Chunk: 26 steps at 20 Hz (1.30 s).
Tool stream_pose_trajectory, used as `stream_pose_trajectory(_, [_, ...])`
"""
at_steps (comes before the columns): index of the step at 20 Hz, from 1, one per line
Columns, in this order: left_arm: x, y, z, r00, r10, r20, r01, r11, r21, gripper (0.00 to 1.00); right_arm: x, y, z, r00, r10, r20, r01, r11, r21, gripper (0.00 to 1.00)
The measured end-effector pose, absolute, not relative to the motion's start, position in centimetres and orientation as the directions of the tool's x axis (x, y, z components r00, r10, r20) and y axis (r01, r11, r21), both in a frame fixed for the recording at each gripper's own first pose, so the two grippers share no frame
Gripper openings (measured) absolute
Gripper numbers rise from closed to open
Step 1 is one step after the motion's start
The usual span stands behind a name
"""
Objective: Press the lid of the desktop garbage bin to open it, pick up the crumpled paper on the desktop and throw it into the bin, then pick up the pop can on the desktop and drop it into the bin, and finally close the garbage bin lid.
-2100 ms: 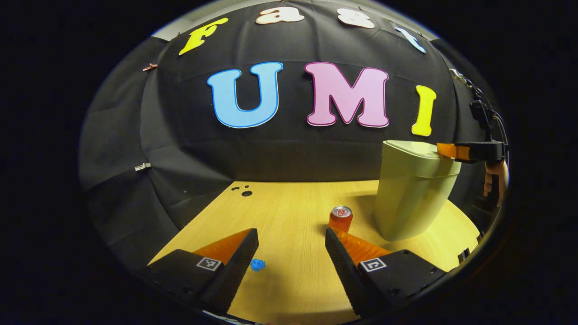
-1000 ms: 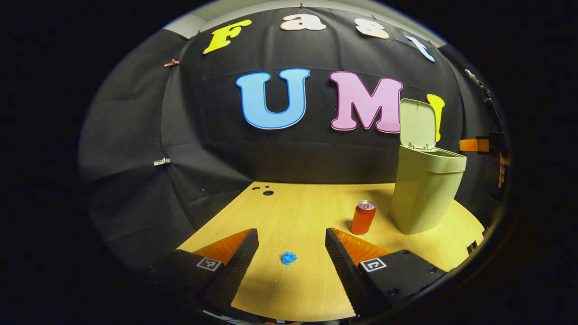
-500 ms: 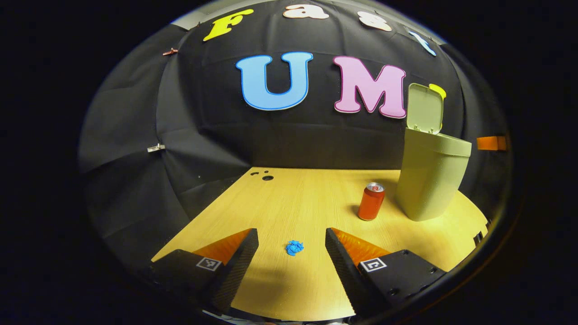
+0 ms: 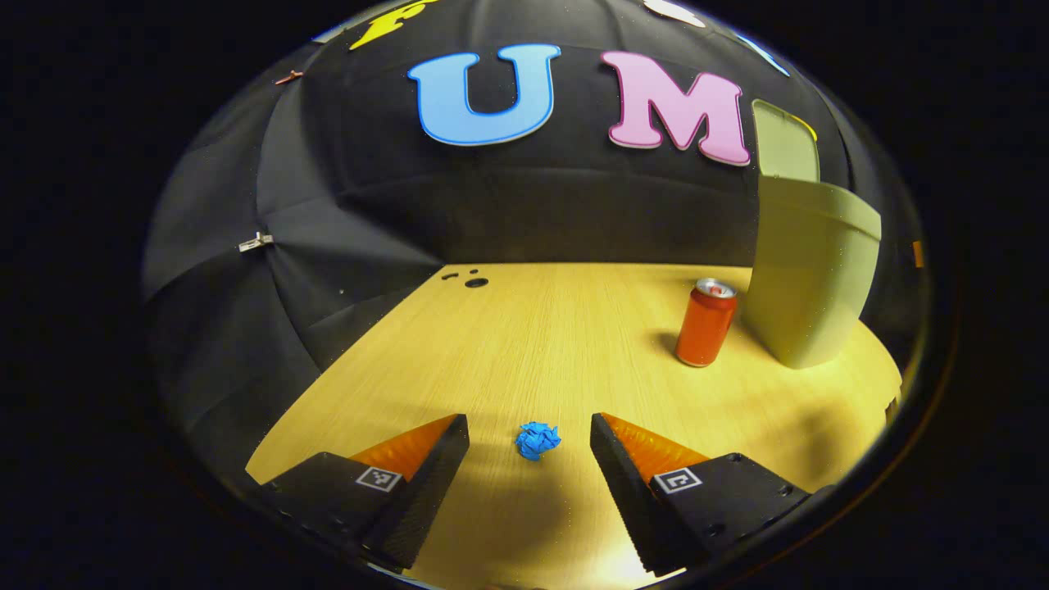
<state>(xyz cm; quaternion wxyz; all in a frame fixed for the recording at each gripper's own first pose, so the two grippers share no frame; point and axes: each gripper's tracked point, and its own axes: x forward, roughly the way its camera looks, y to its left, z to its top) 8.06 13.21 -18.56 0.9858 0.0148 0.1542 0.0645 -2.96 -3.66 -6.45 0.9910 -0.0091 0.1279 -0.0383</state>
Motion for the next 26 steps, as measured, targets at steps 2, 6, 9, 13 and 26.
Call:
stream_pose_trajectory(2, [8.9, 13.3, -20.1, 0.934, 0.124, -0.335, -0.118, 0.992, 0.039, 0.96, -3.6, -3.8, -7.3, 0.954, -0.092, -0.284, 0.086, 0.996, -0.035, 0.95])
stream_pose_trajectory(6, [11.0, 13.4, -22.4, 0.915, 0.113, -0.388, -0.129, 0.992, -0.014, 0.96, -4.5, -3.9, -8.7, 0.939, -0.103, -0.328, 0.092, 0.994, -0.051, 0.97])
stream_pose_trajectory(9, [12.0, 13.8, -23.8, 0.903, 0.12, -0.412, -0.133, 0.991, -0.002, 0.96, -4.7, -3.1, -9.3, 0.933, -0.081, -0.351, 0.063, 0.996, -0.063, 0.98])
stream_pose_trajectory(13, [12.7, 13.7, -25.2, 0.892, 0.11, -0.439, -0.118, 0.993, 0.008, 0.95, -4.7, -1.9, -9.7, 0.932, -0.05, -0.359, 0.02, 0.996, -0.087, 0.97])
stream_pose_trajectory(26, [13.2, 12.2, -25.4, 0.899, 0.086, -0.429, -0.087, 0.996, 0.017, 0.49, -4.9, -1.1, -10.8, 0.928, -0.029, -0.371, -0.001, 0.997, -0.081, 0.98])
